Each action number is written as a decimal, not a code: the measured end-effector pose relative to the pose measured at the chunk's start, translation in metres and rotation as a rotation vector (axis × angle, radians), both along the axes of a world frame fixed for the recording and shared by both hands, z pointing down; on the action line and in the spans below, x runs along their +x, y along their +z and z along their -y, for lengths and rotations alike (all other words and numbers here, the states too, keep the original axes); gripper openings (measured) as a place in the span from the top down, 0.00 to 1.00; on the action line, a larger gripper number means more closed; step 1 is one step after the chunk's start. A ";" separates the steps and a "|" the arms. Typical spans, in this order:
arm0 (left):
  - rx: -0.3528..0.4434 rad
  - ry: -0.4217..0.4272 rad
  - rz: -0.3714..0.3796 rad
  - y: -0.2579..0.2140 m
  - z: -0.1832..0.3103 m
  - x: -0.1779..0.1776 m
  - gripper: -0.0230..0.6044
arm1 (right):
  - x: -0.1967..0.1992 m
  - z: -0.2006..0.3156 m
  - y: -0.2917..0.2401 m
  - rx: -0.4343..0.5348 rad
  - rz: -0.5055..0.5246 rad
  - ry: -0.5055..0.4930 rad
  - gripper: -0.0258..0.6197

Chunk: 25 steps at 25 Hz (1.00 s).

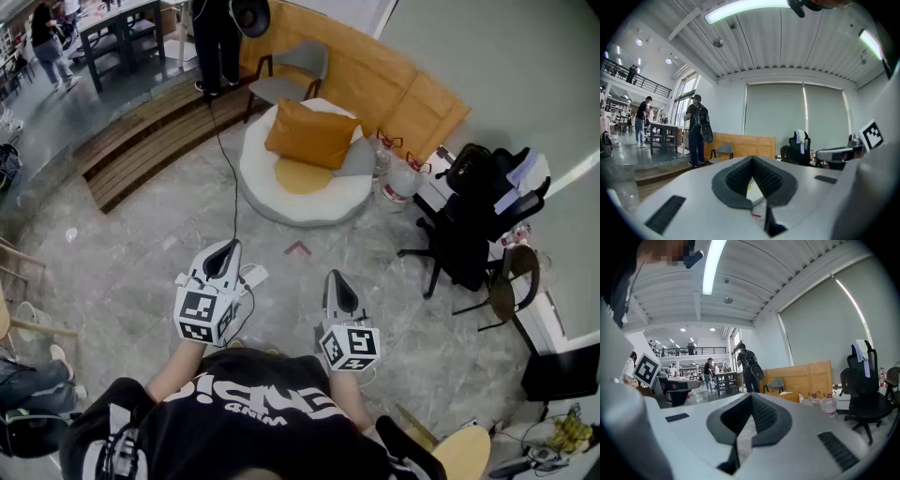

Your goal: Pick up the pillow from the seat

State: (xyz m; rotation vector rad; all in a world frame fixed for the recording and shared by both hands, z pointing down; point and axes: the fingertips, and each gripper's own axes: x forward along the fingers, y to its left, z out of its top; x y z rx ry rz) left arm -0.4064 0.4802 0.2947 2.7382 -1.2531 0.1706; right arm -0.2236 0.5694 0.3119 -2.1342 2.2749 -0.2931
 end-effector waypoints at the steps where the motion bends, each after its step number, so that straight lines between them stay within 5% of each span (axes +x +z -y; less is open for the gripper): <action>1: 0.000 -0.001 -0.002 -0.003 0.002 0.003 0.95 | 0.004 0.002 -0.003 0.004 -0.001 0.001 0.93; 9: 0.029 -0.008 -0.013 -0.010 0.015 0.014 0.95 | 0.022 0.010 -0.017 0.070 0.004 -0.008 0.93; 25: -0.005 -0.019 0.026 0.017 0.002 0.072 0.95 | 0.100 -0.022 0.013 0.005 0.015 -0.009 0.93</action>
